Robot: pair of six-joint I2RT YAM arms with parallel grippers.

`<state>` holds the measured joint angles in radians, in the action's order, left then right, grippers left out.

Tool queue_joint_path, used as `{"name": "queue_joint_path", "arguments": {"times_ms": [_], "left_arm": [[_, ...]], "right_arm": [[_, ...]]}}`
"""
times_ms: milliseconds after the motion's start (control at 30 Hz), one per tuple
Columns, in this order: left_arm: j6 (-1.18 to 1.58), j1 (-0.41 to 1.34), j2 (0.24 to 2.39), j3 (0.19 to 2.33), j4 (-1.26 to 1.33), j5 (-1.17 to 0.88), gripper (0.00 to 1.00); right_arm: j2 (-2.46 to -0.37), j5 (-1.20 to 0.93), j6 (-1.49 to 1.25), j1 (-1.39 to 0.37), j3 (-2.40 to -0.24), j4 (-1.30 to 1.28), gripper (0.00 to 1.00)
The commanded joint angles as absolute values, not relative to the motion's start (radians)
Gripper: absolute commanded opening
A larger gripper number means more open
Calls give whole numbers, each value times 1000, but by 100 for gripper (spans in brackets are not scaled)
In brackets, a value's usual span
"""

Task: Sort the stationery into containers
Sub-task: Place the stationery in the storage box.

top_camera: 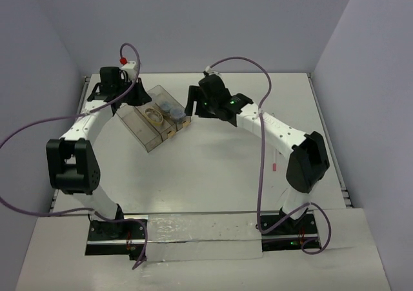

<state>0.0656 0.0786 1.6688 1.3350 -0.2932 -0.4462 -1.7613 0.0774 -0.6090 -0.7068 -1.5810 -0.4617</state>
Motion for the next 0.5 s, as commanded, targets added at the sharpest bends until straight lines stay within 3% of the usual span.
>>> {"name": "queue_joint_path", "arguments": {"times_ms": [0,267,333,400,467], "left_arm": [[11,80,1791,1426,-300,-371,0],[14,80,1938,1485,-329,-286,3],[11,79,1946,1482,-338,-278,7],[12,80,1947,1474,-334,-298,22],[11,83,1947,1472,-334,-320,53]], "right_arm": [[-1633,99,-600,-667,-1496,-400,80],[-1511,91,-594,-576,-1353,-395,80],[-1497,91,-591,-561,-1340,-392,80],[-1485,91,-587,-549,-1333,-393,80],[-1476,90,-584,-538,-1333,-400,80]]}}
